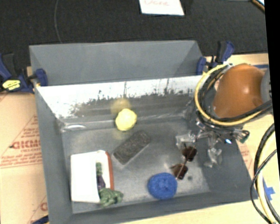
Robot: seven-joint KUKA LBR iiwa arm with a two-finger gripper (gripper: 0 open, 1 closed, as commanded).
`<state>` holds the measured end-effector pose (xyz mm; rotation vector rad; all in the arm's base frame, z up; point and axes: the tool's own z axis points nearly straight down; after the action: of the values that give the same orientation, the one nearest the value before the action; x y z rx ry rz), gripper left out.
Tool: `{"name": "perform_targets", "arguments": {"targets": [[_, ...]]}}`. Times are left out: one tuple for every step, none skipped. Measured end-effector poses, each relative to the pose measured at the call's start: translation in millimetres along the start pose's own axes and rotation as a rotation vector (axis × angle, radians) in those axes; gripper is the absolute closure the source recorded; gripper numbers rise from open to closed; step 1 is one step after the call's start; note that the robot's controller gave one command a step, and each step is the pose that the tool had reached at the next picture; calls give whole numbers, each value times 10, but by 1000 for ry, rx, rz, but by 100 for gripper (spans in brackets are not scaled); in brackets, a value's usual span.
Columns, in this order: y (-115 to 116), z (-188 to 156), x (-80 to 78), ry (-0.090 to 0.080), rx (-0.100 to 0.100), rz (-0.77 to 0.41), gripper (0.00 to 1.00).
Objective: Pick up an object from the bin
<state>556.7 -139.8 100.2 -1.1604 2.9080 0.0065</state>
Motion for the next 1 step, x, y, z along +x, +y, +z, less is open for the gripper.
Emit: {"name": "perform_targets", "arguments": {"targets": [[-64, 277, 0, -5, -1, 30, 0]]}}
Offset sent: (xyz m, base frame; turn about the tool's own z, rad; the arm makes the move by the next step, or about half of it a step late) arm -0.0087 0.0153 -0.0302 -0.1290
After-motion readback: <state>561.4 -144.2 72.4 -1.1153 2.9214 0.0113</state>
